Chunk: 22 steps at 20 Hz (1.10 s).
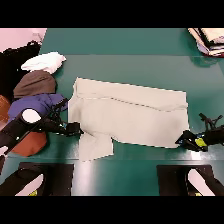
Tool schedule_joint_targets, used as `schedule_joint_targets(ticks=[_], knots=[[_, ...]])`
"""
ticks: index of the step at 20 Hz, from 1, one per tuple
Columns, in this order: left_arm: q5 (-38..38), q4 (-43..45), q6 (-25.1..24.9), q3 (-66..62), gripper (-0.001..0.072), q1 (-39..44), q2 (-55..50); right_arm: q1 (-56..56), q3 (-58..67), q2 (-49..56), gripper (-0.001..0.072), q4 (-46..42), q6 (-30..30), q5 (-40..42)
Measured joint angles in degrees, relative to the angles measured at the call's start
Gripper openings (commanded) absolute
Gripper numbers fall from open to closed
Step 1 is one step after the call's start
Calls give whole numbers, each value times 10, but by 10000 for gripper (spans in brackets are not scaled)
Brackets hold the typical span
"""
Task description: Fold the shirts.
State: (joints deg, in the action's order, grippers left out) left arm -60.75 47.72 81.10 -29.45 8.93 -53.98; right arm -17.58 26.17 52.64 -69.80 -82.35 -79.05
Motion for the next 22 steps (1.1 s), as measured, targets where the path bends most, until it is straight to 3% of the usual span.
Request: schedule_joint_targets(ticks=[1,3,9,16,18,22], knots=[[0,3,-1,0,20,0,0,11,-5,0,97,2,0,10],[-2,14,-3,-1,20,0,1,26,-10,0,19,5,-2,23],[-57,66,26,-8,19,0,79,26,-9,-53,18,6,-3,-1],[-216,86,106,-27,19,0,216,-14,97,-180,18,-37,-2,-138],[-214,83,110,-53,20,0,215,-8,130,-183,18,-43,-5,-151],[-137,89,79,-132,21,0,134,38,188,-108,18,-47,-9,-129]])
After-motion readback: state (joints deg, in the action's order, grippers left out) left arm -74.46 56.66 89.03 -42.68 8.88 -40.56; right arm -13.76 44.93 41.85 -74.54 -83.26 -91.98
